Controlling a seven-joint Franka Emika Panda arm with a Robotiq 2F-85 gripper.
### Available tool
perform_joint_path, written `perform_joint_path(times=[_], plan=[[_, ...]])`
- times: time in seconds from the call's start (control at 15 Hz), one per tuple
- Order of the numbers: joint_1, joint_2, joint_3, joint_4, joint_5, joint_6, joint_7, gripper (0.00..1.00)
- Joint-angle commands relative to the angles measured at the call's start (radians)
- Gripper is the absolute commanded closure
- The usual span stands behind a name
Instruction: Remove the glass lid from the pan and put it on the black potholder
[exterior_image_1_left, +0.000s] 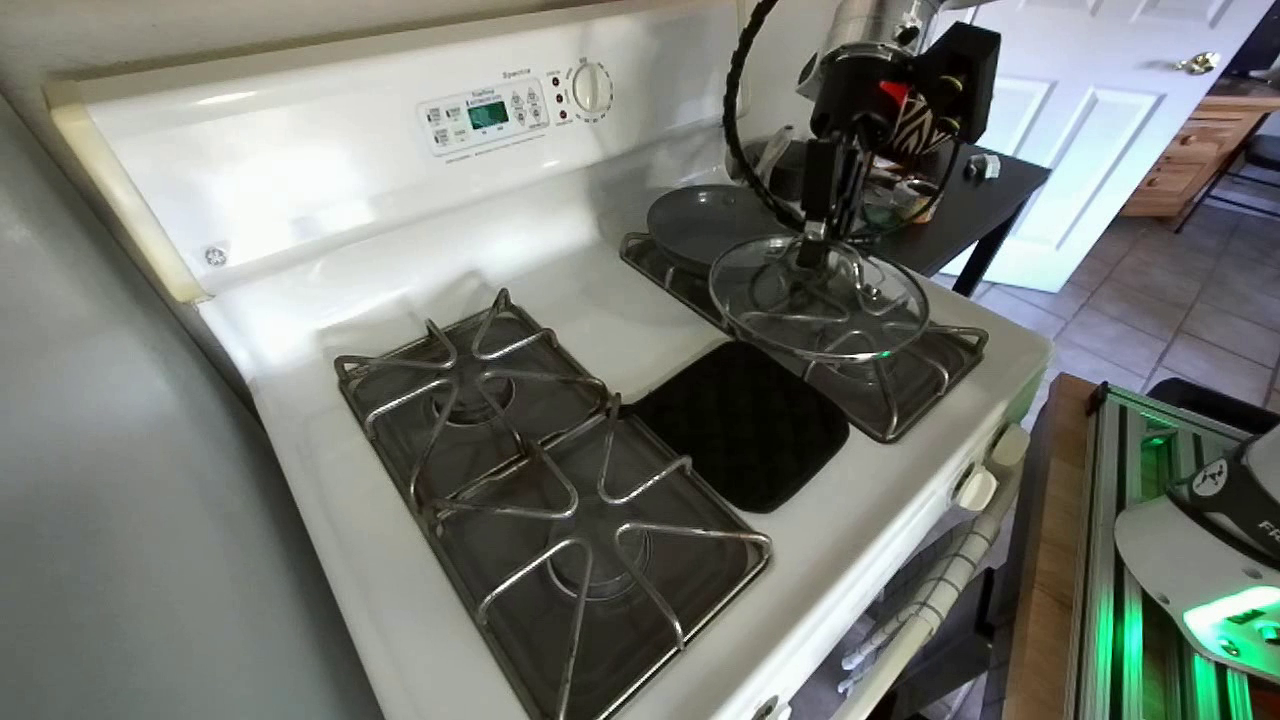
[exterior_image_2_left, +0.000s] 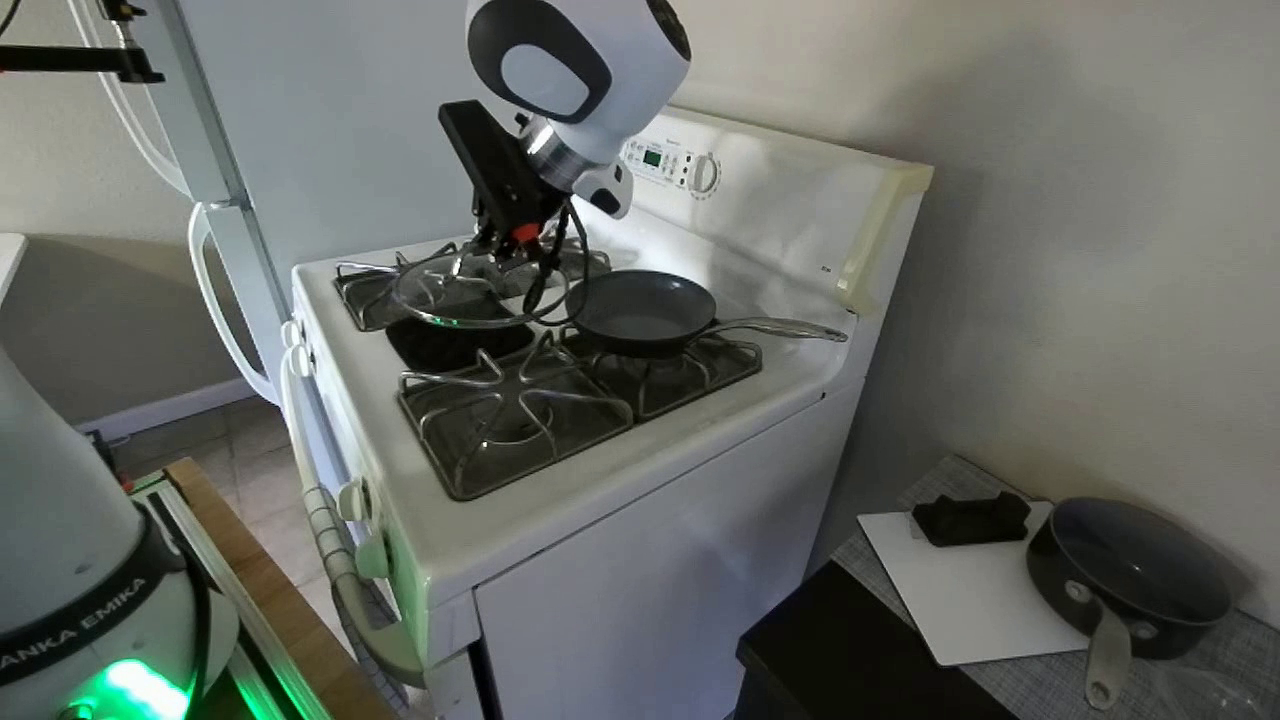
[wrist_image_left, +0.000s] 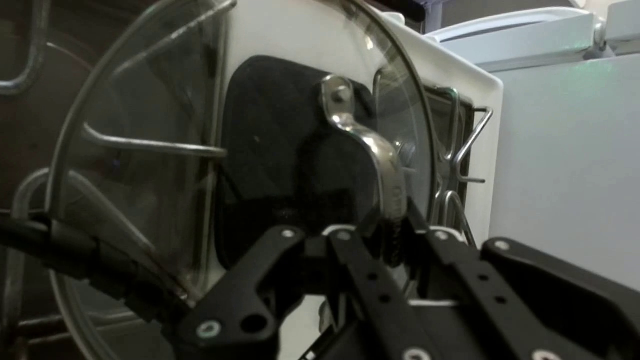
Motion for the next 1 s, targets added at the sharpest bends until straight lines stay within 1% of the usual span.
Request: perform_joint_path(times=[0.0,0.27,0.53,0.93], plan=[[0.039,-0.074,0.023,-0.087,-0.01,0.04,-0.008,1.0],[0.082,-0.08,0.056,-0.121,0.001,0.098,-0.012,1.0],[0.118,-0.052,0.081,-0.122,0.006,0.159,-0.028,1.0],[0.155,-0.023,0.104,-0.101,0.021,0.185,-0.062,1.0]])
